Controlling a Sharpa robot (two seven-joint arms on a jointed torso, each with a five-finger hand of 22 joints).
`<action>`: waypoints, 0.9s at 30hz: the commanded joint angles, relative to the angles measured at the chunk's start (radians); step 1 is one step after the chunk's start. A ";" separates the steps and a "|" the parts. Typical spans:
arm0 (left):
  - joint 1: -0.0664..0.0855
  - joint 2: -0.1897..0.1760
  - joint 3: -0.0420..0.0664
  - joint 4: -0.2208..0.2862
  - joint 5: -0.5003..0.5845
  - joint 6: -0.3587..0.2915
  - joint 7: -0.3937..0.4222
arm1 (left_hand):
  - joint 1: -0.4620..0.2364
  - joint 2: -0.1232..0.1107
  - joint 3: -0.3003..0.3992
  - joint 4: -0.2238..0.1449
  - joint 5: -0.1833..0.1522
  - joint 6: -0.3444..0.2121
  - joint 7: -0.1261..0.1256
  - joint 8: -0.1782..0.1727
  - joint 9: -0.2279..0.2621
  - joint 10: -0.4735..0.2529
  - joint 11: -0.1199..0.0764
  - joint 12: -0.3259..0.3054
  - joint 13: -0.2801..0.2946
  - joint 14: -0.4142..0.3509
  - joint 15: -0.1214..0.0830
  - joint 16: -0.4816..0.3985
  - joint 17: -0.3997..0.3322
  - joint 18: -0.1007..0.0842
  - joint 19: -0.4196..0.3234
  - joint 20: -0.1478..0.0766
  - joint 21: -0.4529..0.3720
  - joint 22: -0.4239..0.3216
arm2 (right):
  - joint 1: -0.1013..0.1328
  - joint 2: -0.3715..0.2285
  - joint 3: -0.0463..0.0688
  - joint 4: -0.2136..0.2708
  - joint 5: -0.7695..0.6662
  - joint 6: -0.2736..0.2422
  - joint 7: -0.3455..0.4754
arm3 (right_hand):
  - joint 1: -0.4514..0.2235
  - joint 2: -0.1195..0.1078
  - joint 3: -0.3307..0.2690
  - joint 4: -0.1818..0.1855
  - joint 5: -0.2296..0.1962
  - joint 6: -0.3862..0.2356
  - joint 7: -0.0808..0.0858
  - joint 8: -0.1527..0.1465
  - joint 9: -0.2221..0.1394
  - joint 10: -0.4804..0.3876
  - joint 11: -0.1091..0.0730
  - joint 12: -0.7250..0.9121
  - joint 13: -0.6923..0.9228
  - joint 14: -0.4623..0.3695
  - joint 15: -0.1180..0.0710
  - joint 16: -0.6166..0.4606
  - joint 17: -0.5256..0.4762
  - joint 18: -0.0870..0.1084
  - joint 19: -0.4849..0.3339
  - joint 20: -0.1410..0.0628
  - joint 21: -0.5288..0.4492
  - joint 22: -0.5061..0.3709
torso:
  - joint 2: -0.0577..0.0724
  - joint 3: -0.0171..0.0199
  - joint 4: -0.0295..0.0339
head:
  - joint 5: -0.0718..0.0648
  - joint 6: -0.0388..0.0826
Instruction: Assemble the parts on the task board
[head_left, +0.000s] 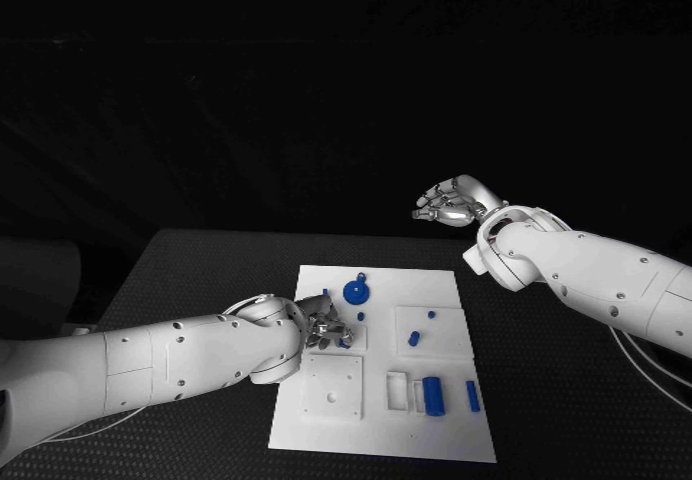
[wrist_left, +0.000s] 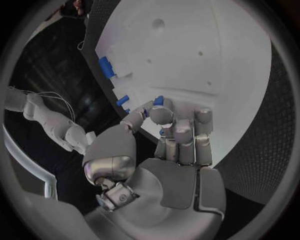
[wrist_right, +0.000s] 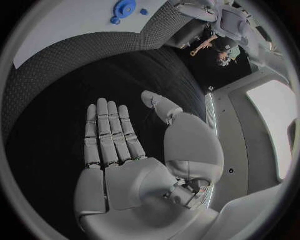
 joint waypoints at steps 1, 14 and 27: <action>0.002 -0.010 0.000 0.010 -0.023 -0.005 0.008 | 0.001 0.002 0.074 0.036 0.004 0.175 -0.113 0.038 -0.001 -0.012 -0.019 0.008 0.002 0.055 -0.061 0.003 0.002 0.020 0.009 -0.131 0.007 0.018 | 0.000 -0.001 0.001 -0.001 0.000 0.013 0.004 | 0.000 0.007 -0.005 0.002 0.008 -0.006 0.002 0.004 -0.001 0.008 0.001 -0.005 -0.001 0.000 0.008 -0.004 -0.001 0.004 -0.006 0.001 -0.007 0.002 | 0.000 0.0002 0.0000 | 0.000 0.000; 0.015 -0.003 0.000 -0.008 -0.044 0.010 0.001 | 0.006 -0.009 0.079 0.039 0.005 0.185 -0.120 0.060 -0.006 -0.011 -0.027 0.036 0.013 0.059 -0.065 0.003 0.002 0.022 0.015 -0.132 0.010 0.016 | 0.000 0.003 0.000 -0.005 0.000 0.018 0.002 | 0.000 0.009 -0.006 0.001 0.047 -0.006 0.003 0.007 -0.006 0.014 0.001 -0.017 -0.001 0.001 0.009 -0.008 -0.002 0.006 -0.007 0.003 -0.011 0.007 | 0.001 -0.0003 0.0003 | 0.001 -0.001; 0.016 0.014 0.000 -0.025 -0.069 0.042 -0.009 | 0.021 -0.017 0.085 0.037 0.023 0.187 -0.125 0.078 -0.011 -0.015 -0.032 0.056 0.020 0.062 -0.069 0.005 0.001 0.024 0.017 -0.133 0.013 0.016 | 0.000 0.008 0.000 -0.009 0.000 0.022 0.001 | -0.001 0.010 -0.008 0.001 0.057 -0.006 0.003 0.008 -0.008 0.016 0.001 -0.020 -0.001 0.001 0.009 -0.009 -0.002 0.006 -0.008 0.004 -0.012 0.008 | 0.000 0.0003 0.0002 | 0.002 -0.004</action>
